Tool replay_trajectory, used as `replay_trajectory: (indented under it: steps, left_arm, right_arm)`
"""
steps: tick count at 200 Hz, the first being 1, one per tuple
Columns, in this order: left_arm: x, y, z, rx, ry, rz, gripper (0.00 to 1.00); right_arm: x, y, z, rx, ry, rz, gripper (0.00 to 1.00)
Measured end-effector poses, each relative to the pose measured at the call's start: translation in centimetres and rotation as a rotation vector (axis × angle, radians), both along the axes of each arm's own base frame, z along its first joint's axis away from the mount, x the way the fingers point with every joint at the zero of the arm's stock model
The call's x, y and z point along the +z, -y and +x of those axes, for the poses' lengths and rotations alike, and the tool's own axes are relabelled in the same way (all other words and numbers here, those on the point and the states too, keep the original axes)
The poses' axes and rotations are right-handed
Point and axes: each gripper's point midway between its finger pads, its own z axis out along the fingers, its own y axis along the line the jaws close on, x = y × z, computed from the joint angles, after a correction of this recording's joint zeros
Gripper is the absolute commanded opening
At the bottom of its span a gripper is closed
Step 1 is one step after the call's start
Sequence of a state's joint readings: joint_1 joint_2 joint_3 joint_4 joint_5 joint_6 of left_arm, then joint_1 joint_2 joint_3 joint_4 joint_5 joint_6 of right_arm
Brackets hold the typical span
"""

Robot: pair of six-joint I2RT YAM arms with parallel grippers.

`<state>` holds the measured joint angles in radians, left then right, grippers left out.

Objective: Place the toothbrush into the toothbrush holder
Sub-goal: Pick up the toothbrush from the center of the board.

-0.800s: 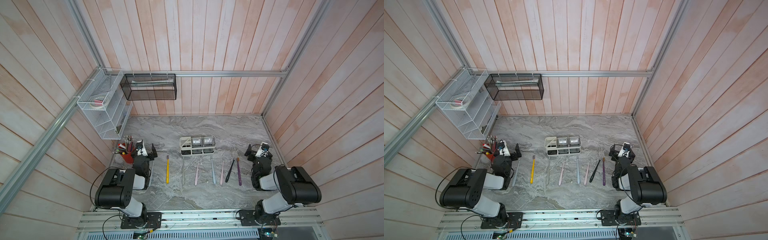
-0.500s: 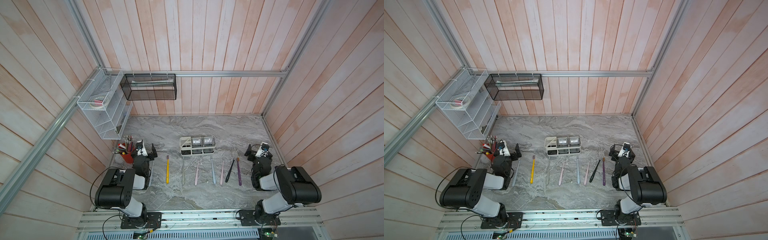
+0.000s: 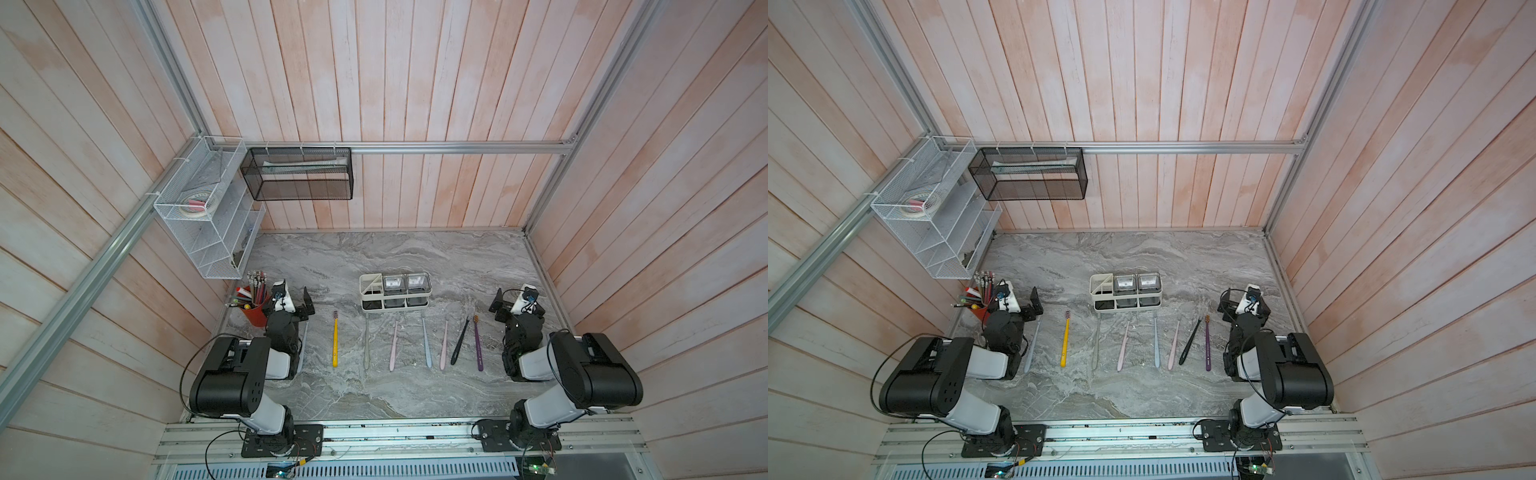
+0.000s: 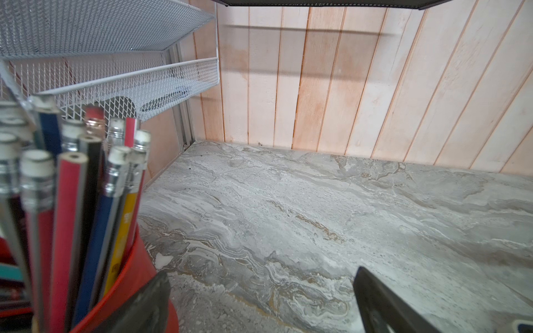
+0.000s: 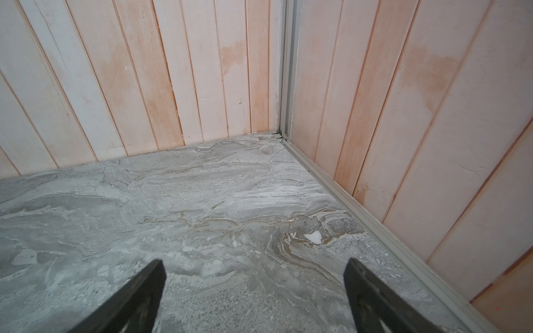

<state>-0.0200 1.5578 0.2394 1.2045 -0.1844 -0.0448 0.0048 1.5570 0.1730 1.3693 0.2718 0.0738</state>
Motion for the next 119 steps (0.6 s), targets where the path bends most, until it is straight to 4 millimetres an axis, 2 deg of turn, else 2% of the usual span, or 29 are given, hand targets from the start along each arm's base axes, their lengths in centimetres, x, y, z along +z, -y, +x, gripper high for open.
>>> replay_trajectory:
  steps: [52, 78, 98, 119]
  left_arm:
    - [0.0, 0.0, 0.0, 0.0, 0.0, 0.0, 1.0]
    - [0.0, -0.1, 0.0, 0.008, 0.0, 0.001, 1.0]
    - [0.5, -0.2, -0.1, 0.014, 0.011, 0.002, 1.0]
    - [2.1, 0.2, -0.4, 0.012, 0.048, 0.016, 1.0]
  right_arm:
    - [0.0, 0.0, 0.0, 0.002, 0.0, 0.0, 0.98]
    - [0.2, -1.0, 0.1, 0.045, -0.01, -0.026, 0.98]
    - [2.5, -1.8, -0.1, 0.062, 0.028, -0.046, 0.98]
    - [7.0, -2.1, -0.7, 0.055, 0.135, -0.051, 0.98]
